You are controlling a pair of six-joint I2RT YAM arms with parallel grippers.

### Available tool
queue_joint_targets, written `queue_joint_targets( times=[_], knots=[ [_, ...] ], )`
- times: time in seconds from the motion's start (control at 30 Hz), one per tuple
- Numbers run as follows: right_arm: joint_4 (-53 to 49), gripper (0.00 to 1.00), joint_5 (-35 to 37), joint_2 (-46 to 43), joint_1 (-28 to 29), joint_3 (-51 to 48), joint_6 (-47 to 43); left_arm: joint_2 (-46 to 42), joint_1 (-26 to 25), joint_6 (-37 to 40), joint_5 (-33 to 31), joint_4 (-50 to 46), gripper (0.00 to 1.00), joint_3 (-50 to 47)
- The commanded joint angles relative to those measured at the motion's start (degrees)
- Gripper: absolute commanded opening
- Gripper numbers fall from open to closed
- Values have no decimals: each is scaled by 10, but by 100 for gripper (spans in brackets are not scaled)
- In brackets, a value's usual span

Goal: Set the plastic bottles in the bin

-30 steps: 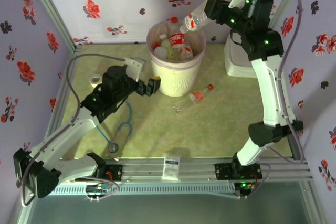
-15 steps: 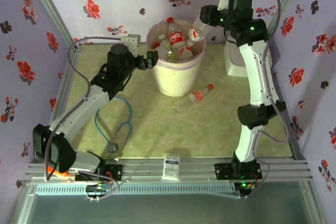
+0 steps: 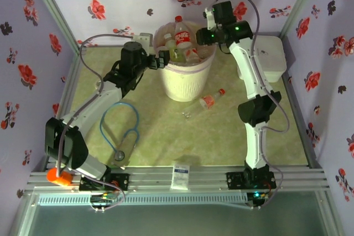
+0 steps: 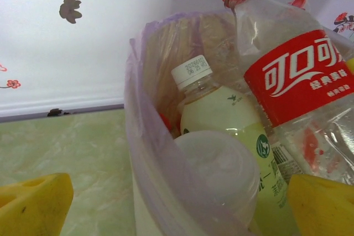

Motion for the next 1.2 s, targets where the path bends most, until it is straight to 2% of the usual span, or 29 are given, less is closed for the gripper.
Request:
queue_joint_targets(
  times=[0.0, 0.1, 0.17, 0.27, 0.5, 0.53, 0.67, 0.83, 1.03, 1.17],
  knots=[
    [-76, 36, -9, 46, 32, -3, -12, 10, 5, -4, -2, 1, 100, 22],
    [-85, 38, 11, 65, 51, -6, -18, 12, 5, -5, 0, 1, 100, 23],
    [-88, 43, 18, 71, 60, -12, -18, 12, 5, -4, 1, -1, 100, 22],
    [-86, 57, 13, 57, 61, -11, -11, 12, 5, 0, 1, -5, 100, 22],
    [-70, 90, 45, -51, 61, -10, 2, 6, 8, 5, 1, -10, 100, 18],
    [-69, 92, 55, -66, 61, -9, 2, 6, 9, 5, 3, -10, 100, 18],
    [-58, 92, 67, -112, 61, -16, 3, 2, 10, 6, 4, -12, 100, 15],
    [-13, 86, 67, -131, 60, -41, 6, -2, 12, 5, 7, -14, 100, 13],
    [-11, 67, 55, -102, 46, -33, 17, -19, 15, 2, 7, -16, 100, -2],
    [-12, 58, 29, -72, 26, -33, 26, -27, 17, 0, 7, -16, 100, -9]
  ],
)
